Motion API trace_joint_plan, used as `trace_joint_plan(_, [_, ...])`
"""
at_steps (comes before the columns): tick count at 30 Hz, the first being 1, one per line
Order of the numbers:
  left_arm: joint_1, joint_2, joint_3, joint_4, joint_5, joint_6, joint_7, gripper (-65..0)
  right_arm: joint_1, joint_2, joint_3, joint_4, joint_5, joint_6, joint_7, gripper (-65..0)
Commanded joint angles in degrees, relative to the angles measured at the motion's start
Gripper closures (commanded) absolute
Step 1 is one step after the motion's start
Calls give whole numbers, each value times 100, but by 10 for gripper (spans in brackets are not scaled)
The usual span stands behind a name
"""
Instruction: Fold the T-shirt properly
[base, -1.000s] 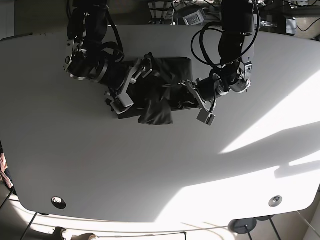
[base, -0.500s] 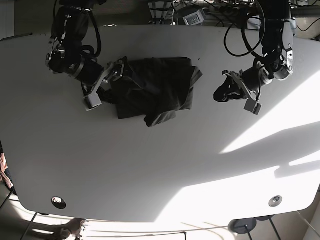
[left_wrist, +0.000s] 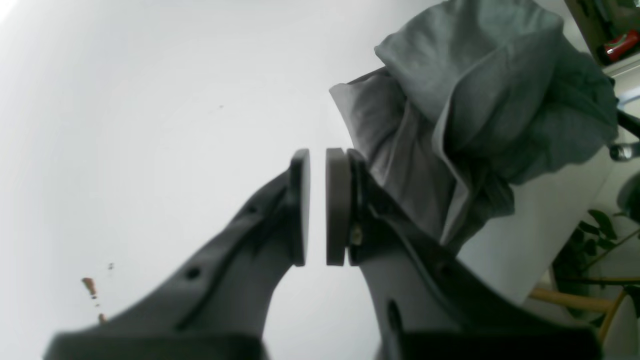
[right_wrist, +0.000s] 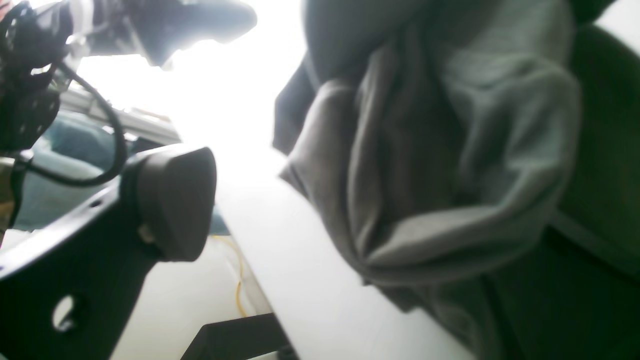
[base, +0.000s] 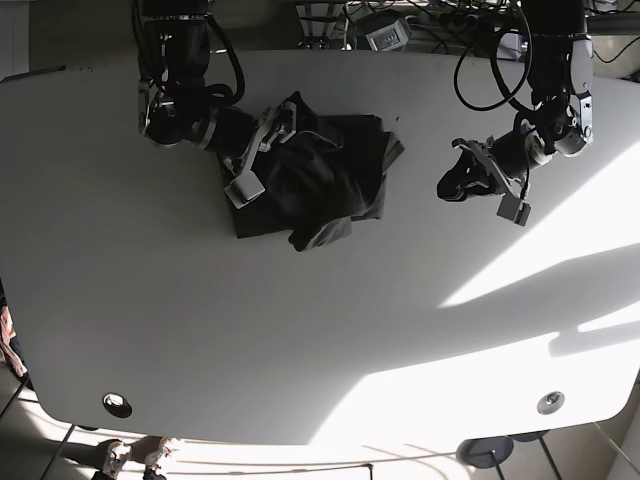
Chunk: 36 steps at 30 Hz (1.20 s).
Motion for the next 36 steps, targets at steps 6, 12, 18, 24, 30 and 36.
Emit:
trace_joint_plan(6, [-83, -92, -327, 689, -151, -38, -140, -43, 307, 727, -983, 613, 147, 56, 107, -650])
trace_joint_plan(12, [-13, -180, -301, 1278, 535, -47, -140, -43, 606, 1201, -2091, 895, 139, 56, 151, -650])
trace_joint_plan(18, [75, -180, -301, 1481, 965, -56, -140, -43, 316, 1360, -975, 1027, 244, 56, 511, -650])
trace_joint_plan(24, [163, -180, -301, 1472, 974, -56, -140, -43, 439, 1166, -1001, 253, 244, 56, 520, -465])
trace_joint_plan(30, [172, -171, -301, 1472, 974, -56, -140, -43, 1248, 973, -2003, -741, 235, 56, 573, -239])
trace_joint_plan(36, [181, -171, -301, 1481, 974, -56, -140, -43, 1898, 410, -2838, -1066, 130, 56, 802, -252])
